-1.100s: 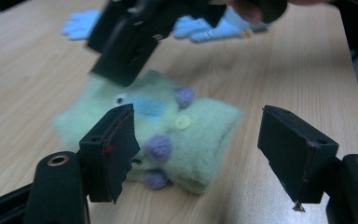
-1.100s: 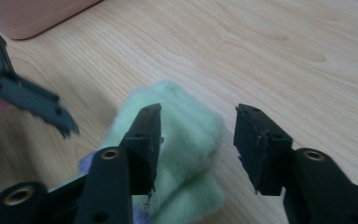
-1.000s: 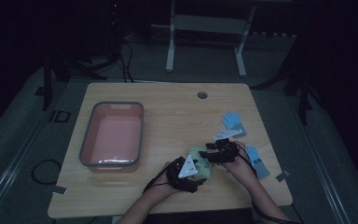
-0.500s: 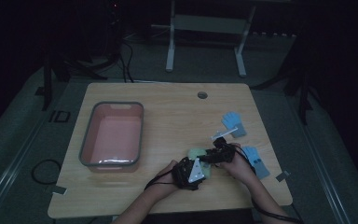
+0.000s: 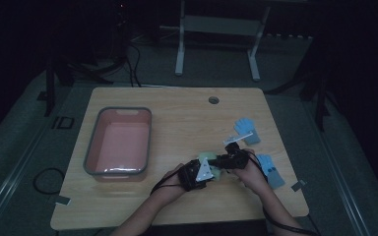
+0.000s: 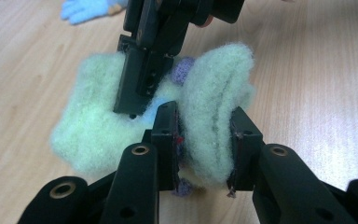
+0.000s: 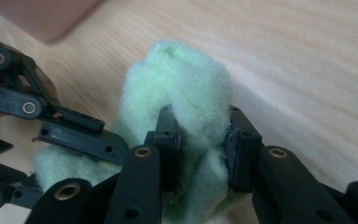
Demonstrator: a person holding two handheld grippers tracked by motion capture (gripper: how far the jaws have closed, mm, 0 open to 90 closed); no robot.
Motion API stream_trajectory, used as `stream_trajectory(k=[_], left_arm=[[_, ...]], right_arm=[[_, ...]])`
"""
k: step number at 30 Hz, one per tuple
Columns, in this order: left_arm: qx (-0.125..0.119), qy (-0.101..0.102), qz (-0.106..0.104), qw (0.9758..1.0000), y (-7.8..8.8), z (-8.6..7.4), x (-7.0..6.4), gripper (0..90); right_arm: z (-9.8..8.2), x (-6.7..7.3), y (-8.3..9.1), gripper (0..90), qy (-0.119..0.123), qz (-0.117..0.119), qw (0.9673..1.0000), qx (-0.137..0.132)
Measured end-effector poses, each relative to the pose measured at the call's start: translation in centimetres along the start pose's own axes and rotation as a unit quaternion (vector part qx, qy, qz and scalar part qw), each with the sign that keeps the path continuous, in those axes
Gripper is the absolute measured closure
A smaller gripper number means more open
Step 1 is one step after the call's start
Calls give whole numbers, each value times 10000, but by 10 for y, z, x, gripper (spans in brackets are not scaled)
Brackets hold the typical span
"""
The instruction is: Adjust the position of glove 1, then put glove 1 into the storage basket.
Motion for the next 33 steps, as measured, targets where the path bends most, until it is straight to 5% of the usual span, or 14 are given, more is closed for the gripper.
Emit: stream_trajectory(k=[8, 17, 33], left_arm=[[163, -187, 29, 9997, 24, 11, 13, 706], [198, -282, 102, 9994, 42, 13, 20, 708], [349, -509, 463, 9970, 76, 11, 37, 708]], right_arm=[[15, 14, 17, 707, 132, -185, 9995, -228], [26, 22, 25, 708, 144, -98, 9992, -356], [60, 44, 35, 707, 365, -151, 9978, -536]])
Point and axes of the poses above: each handheld gripper's, and its own axes: y roughly backward along the jaws, z roughly out of its top, x roughly to its left, the point moved 2 cm from there along -y, roughly forward along the jaws, and after that the axes turned 14 degrees about x, right-handed, at the moved point
